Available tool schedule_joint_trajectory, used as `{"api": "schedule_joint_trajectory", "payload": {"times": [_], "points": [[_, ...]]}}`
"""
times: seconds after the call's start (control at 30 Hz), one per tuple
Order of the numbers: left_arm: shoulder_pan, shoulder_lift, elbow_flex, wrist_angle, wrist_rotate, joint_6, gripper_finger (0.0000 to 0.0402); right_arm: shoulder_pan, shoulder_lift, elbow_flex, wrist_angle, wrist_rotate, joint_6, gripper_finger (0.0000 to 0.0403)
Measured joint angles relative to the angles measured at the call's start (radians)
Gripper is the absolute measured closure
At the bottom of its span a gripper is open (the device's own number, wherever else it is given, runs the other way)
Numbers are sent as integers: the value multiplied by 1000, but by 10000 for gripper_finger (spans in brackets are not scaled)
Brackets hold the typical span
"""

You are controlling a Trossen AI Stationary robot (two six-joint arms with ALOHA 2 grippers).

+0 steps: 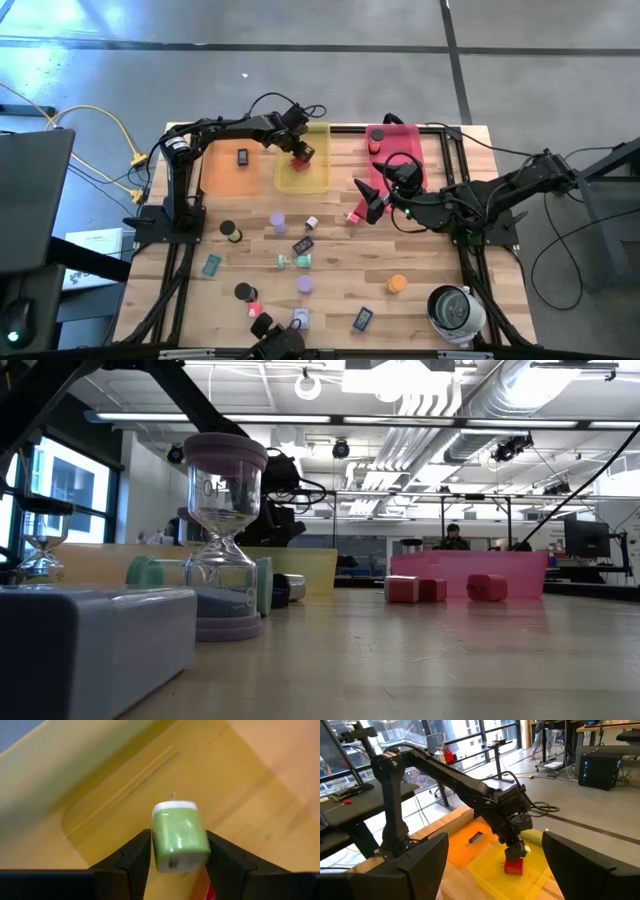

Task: Pick & Place Office items
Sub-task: Put the green charger adapter into the yellow bin, then put the orange sand timer into the pink bin

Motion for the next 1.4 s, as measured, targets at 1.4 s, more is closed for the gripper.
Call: {"api": "schedule_joint_trajectory", "payload": {"times": [1.4], "points": [[-140, -664, 21, -639, 293, 155, 151, 0, 0, 0, -3, -131, -27, 92]]}}
